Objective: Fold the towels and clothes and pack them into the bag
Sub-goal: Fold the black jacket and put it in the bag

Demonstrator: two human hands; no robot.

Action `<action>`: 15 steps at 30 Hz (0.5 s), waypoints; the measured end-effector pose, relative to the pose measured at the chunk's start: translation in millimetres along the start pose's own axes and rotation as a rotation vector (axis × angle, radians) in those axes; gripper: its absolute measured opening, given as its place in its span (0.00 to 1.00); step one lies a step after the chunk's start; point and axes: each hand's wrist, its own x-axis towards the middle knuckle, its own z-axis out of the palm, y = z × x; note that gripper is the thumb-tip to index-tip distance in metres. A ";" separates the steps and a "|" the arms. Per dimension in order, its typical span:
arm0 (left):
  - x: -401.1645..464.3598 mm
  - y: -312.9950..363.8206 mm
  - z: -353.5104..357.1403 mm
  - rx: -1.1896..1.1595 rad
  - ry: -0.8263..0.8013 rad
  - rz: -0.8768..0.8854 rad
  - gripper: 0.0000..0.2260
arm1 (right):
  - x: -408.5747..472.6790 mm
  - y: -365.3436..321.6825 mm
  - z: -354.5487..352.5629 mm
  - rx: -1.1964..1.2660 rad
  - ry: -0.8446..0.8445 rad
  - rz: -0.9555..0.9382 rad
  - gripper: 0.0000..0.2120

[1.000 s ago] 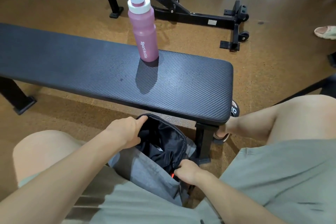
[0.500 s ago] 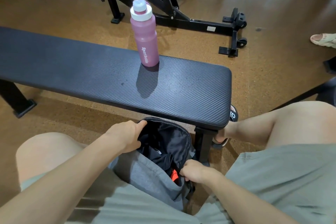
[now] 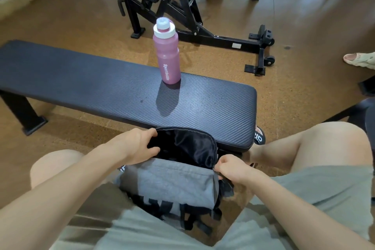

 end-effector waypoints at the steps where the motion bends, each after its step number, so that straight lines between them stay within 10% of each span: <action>1: 0.6 -2.4 -0.8 -0.016 0.012 -0.006 0.23 | -1.3 -1.0 1.5 0.010 0.001 -0.002 0.09; 10: 26.0 -0.2 -11.4 -0.335 0.188 -0.008 0.10 | -54.0 -59.5 14.0 -0.171 0.528 -0.472 0.07; 15: 27.4 4.8 -6.7 -0.243 0.246 0.125 0.09 | -48.6 -92.3 27.0 -0.303 0.065 -0.587 0.26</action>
